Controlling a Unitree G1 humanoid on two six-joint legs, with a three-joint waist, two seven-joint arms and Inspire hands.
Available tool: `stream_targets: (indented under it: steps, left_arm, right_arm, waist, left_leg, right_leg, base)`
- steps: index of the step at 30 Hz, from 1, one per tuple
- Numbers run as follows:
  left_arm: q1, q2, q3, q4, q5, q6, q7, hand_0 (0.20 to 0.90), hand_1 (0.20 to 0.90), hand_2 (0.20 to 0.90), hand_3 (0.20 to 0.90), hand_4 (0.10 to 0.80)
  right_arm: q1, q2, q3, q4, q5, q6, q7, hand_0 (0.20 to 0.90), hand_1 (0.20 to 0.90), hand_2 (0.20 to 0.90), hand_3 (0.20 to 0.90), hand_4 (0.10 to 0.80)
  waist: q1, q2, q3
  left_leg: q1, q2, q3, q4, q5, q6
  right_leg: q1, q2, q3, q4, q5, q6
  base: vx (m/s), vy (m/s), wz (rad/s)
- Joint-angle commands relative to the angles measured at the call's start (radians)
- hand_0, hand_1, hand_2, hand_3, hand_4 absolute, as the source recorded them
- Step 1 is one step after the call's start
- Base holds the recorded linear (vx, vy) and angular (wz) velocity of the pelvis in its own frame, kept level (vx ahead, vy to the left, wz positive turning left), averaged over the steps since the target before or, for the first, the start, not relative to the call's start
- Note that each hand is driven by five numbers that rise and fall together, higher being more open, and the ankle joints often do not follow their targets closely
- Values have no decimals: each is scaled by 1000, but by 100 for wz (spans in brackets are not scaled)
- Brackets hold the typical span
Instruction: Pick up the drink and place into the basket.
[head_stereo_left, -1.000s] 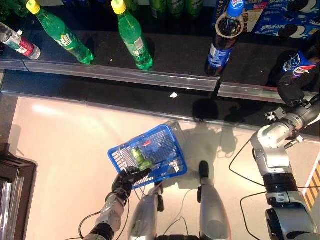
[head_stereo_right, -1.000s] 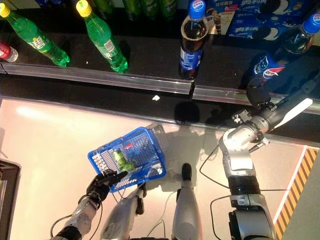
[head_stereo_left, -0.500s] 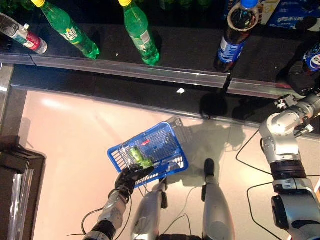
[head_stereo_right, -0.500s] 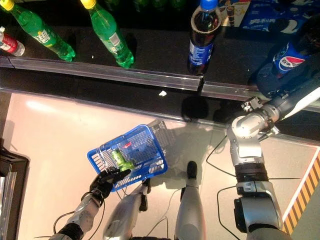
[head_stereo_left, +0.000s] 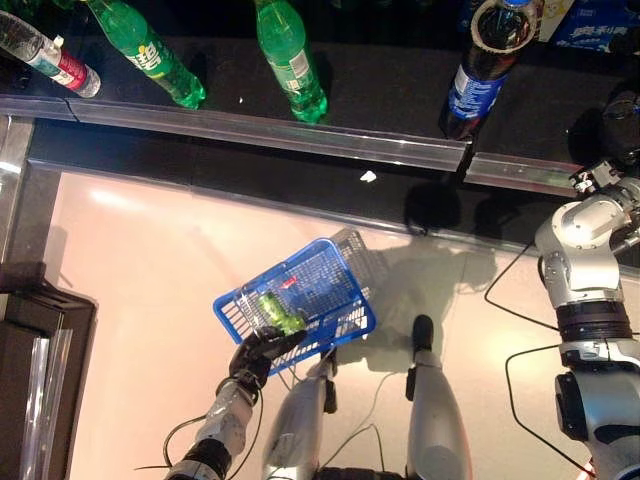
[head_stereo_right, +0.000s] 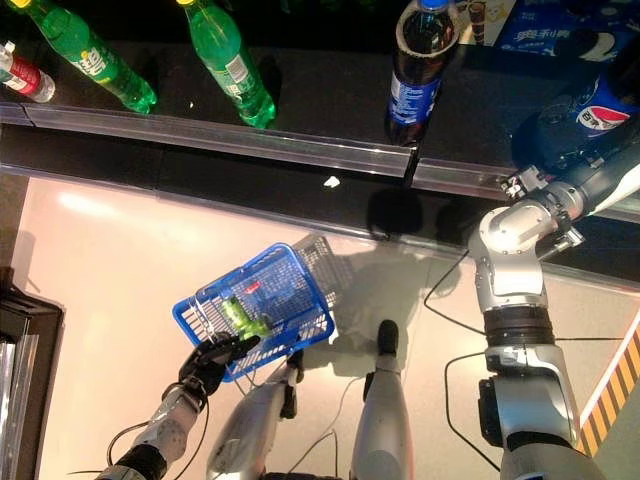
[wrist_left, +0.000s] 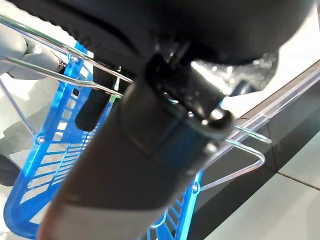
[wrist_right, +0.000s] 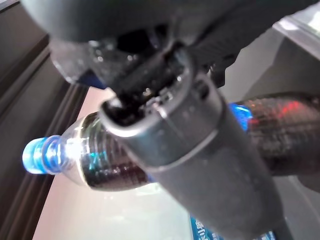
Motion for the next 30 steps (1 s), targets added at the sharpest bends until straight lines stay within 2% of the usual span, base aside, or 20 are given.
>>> stream_targets:
  steps: [1, 6, 7, 8, 9, 10, 11, 19, 30]
  left_arm:
    - [111, 41, -45, -53, -4, -32, -43, 300, 300, 300, 200, 100]
    - [112, 46, -47, -52, -7, -26, -46, 300, 300, 300, 200, 100]
    - [113, 48, -46, -52, -7, -25, -51, 300, 300, 300, 200, 100]
    - [112, 49, -47, -52, -8, -25, -52, 300, 300, 300, 200, 100]
    - [112, 52, -49, -54, -10, -24, -53, 300, 300, 300, 200, 100]
    - [112, 53, -51, -56, -11, -24, -52, 300, 300, 300, 200, 100]
    - [111, 57, -55, -58, -11, -23, -52, 300, 300, 300, 200, 100]
    - [98, 81, -60, -60, -32, -13, -58, 300, 300, 300, 200, 100]
    - [98, 89, -65, -64, -43, -14, -64, 300, 300, 300, 200, 100]
  right_arm:
    - [-146, -172, 30, -76, -121, -36, 13, 900, 900, 900, 900, 800]
    - [-161, -203, 36, -41, -108, -17, -3, 900, 900, 900, 900, 800]
    - [-169, -212, 36, -19, -104, -18, -2, 867, 867, 867, 862, 762]
    - [-175, -216, 41, -6, -100, -21, -1, 754, 754, 754, 730, 630]
    - [-183, -224, 44, 12, -87, -24, 6, 693, 693, 693, 658, 558]
    - [-188, -228, 46, 20, -82, -25, 7, 547, 547, 547, 488, 388]
    - [-194, -232, 50, 43, -72, -30, 11, 300, 300, 300, 200, 100]
    - [-282, -271, 110, 186, 37, -64, 60, 300, 300, 300, 200, 100]
    - [-325, -294, 140, 247, 61, -69, 76, 300, 300, 300, 200, 100]
  waist:
    - [2, -20, -26]
    - [2, -15, -26]
    - [3, -13, -26]
    - [3, -12, -25]
    - [4, -11, -23]
    - [4, -11, -22]
    - [7, -11, -21]
    - [20, -6, -17]
    - [27, -2, -14]
  left_leg:
    - [-96, 2, -81, 138, 14, 3]
    - [-99, -1, -82, 142, 19, 2]
    - [-99, -1, -82, 140, 18, 3]
    - [-99, -1, -82, 140, 19, 3]
    - [-100, -2, -82, 141, 19, 4]
    - [-101, -3, -82, 143, 19, 4]
    - [-103, -4, -83, 145, 18, 5]
    - [-115, -7, -88, 153, 19, 6]
    - [-123, -14, -94, 152, 24, 7]
  right_leg:
    - [2, 0, -54, 55, -31, -69]
    - [-3, 1, -53, 61, -34, -71]
    - [-4, 2, -53, 61, -36, -71]
    - [-5, 2, -54, 63, -37, -71]
    - [-7, 2, -54, 65, -37, -72]
    - [-8, 2, -54, 66, -37, -72]
    - [-9, 1, -55, 68, -38, -73]
    - [-21, 0, -62, 77, -40, -74]
    - [-32, 5, -66, 93, -48, -79]
  base:
    - [0, 0, 0]
    - [0, 0, 0]
    - [0, 0, 0]
    - [0, 0, 0]
    - [0, 0, 0]
    - [0, 0, 0]
    - [-15, -32, 0]
    - [-4, -5, 0]
    - [-3, -1, 1]
